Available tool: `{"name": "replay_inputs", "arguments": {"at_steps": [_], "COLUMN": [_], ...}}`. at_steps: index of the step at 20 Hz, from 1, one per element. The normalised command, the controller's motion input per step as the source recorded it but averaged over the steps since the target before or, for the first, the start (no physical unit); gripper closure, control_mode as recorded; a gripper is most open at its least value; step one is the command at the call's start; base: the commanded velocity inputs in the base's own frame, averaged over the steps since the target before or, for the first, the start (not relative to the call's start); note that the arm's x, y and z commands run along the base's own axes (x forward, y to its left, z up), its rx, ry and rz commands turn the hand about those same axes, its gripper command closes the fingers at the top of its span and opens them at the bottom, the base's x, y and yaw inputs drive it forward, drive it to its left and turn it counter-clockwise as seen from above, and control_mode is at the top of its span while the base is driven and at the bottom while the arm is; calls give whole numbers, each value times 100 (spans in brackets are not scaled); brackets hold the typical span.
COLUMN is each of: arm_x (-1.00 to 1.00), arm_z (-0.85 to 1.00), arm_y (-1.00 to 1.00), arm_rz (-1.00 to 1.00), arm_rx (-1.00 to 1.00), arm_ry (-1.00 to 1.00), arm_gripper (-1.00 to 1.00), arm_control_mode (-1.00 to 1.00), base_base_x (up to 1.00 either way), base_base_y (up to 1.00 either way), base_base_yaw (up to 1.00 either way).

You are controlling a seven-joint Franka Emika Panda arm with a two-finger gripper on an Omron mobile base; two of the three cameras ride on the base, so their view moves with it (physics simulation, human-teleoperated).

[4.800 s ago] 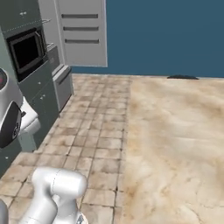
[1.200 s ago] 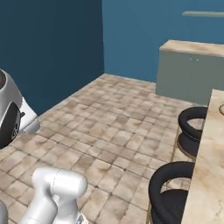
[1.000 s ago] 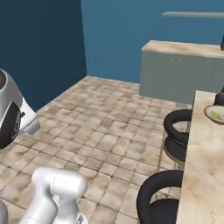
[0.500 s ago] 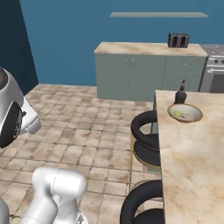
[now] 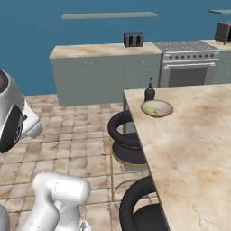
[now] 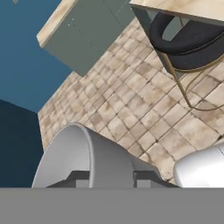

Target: There is a bowl on the dining counter. Grab a lemon wedge from the fridge and place it in the bowl. Then get the liquor bottle and glass cup from the cabinet and place them next to the bowl.

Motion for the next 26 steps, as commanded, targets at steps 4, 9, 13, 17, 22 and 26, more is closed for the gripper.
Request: {"name": "replay_inputs", "arguments": {"at_steps": [4, 9, 13, 17, 22, 26], "arm_x": [0, 0, 0, 0, 0, 0], "arm_z": [0, 0, 0, 0, 0, 0], "arm_y": [0, 0, 0, 0, 0, 0], "arm_rz": [0, 0, 0, 0, 0, 0], "arm_rx": [0, 0, 0, 0, 0, 0], "arm_ry": [0, 0, 0, 0, 0, 0], "arm_gripper": [100, 100, 100, 100, 100, 100], "arm_control_mode": [100, 100, 100, 100, 100, 100], "base_base_x": [-1, -8, -26, -44, -7, 3], "base_base_y": [36, 53, 62, 64, 67, 54], "base_base_yaw": [-34, -22, -26, -22, -24, -41]}}
